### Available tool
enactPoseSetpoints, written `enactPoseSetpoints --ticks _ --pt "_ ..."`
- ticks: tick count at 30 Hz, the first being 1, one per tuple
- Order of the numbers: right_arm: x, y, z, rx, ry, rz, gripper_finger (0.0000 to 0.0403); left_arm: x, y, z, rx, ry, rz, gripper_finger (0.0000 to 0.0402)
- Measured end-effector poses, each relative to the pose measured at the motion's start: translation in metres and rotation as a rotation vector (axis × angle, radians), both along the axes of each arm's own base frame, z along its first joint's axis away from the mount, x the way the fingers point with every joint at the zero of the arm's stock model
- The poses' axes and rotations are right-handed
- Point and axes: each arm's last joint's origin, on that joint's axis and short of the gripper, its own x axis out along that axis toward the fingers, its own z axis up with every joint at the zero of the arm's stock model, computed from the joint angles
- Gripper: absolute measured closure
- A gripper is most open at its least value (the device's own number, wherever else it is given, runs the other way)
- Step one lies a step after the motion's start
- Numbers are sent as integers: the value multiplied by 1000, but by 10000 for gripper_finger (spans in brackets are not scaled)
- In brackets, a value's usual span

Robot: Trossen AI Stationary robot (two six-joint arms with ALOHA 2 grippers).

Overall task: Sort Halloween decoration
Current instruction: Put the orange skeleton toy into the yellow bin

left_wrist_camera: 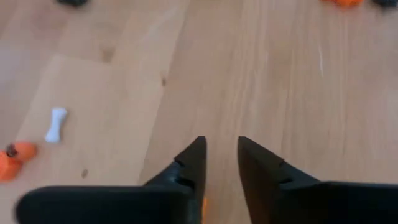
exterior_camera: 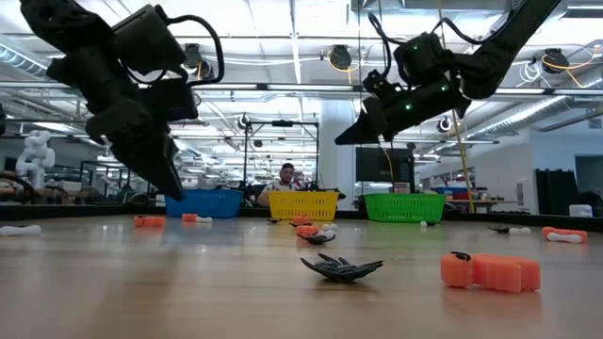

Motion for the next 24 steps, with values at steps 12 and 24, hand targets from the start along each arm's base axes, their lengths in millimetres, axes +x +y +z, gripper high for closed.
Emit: enactPoseSetpoints --ticks 12,24 --pt "-1 0 5 -60 12 13 348 2 1 15 12 228 81 239" --pt "-1 0 5 -58 8 12 348 11 9 -14 41 371 61 243"
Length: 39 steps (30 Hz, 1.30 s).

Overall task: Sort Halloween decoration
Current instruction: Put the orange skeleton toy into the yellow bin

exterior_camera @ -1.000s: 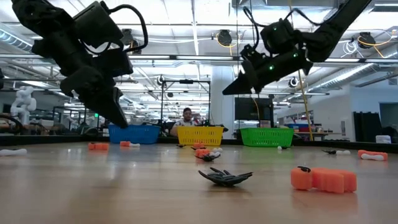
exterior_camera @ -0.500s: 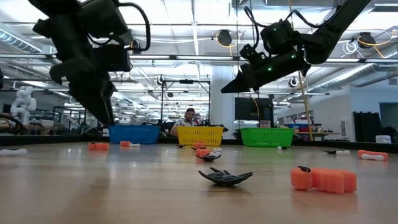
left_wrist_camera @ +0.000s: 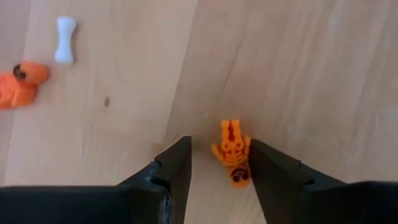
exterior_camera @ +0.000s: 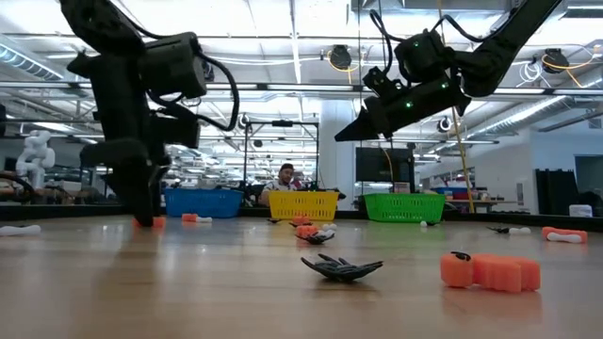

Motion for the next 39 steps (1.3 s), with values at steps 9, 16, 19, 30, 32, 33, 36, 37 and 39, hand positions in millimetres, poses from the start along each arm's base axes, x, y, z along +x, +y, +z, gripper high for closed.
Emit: enactPoseSetpoints --ticks 9,16,19,30,32,33,36,37,39 --pt "0 0 0 1 1 1 348 4 0 -3 -5 -20 -51 347" --pt "0 0 -1 4 7 0 348 27 14 18 25 -163 -10 386" --pt "0 0 -1 4 7 0 348 38 25 28 34 -256 10 388" --pt "0 0 -1 4 7 0 348 69 114 66 186 -613 251 390" --pt "0 0 -1 4 7 0 348 79 134 65 207 -603 278 390" --pt "0 0 -1 4 7 0 348 85 144 65 222 -597 281 390" --pt "0 0 -1 4 7 0 348 102 176 66 250 -575 293 391" --pt "0 0 -1 4 7 0 348 107 187 65 240 -559 299 391" --pt "0 0 -1 4 7 0 348 115 207 61 208 -518 306 391"
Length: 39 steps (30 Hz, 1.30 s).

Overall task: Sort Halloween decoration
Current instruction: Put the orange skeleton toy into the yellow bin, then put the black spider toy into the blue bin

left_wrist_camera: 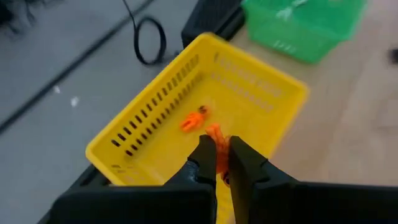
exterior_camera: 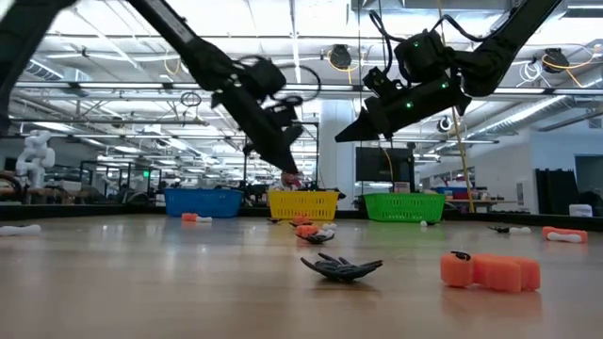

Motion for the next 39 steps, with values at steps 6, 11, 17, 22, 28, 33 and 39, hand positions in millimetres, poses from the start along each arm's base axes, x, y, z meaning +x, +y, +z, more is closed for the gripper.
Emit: enactPoseSetpoints --ticks 6,11,17,22,28,33,39 --pt "0 0 0 -1 0 0 348 16 39 -12 -108 82 -6 391" --pt "0 0 0 0 0 0 348 22 49 -24 -152 111 -31 392" --pt "0 0 0 -1 1 0 348 23 48 -38 -195 134 -57 372" --pt "0 0 0 -2 2 0 348 22 48 -28 -182 120 -57 322" --pt "0 0 0 -3 3 -1 348 17 41 -3 -138 118 -96 274" --pt "0 0 -1 1 12 -2 348 14 20 11 -22 96 -136 299" --pt "-1 0 -2 1 22 -1 348 -2 -16 -3 76 -16 -161 375"
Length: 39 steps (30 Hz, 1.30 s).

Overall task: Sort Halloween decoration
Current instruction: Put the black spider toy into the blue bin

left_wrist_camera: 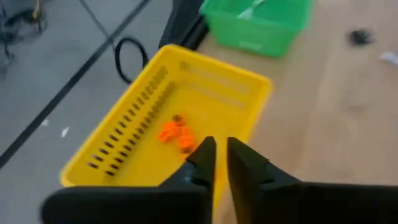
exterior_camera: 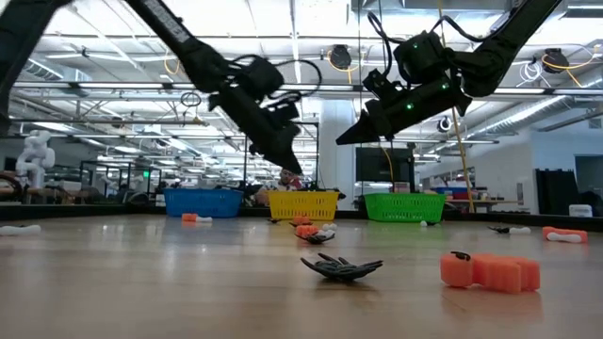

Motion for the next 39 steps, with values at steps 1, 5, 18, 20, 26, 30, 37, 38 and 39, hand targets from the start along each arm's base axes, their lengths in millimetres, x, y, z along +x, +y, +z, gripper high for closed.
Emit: enactPoseSetpoints --ticks 1,5,18,20,26,30,37,38,39 --pt "0 0 0 0 0 0 348 -6 -7 -1 0 -23 2 386" --pt "0 0 0 1 2 0 348 -30 -38 -11 5 -122 -8 395" --pt "2 4 2 3 -24 13 348 -67 -121 -38 21 -151 -187 391" --pt "2 4 2 13 -27 10 348 -64 -128 -40 19 -141 -206 391" --pt "2 4 2 16 -28 11 348 -60 -136 -49 5 -109 -178 391" --pt "2 4 2 16 -28 10 348 -58 -137 -52 -50 -122 -134 391" --pt "2 4 2 16 -28 10 348 -45 -134 -44 -88 -162 -121 355" --pt "2 4 2 16 -28 11 348 -44 -133 -42 -89 -161 -119 346" --pt "2 4 2 16 -28 10 348 -41 -131 -41 -89 -162 -115 336"
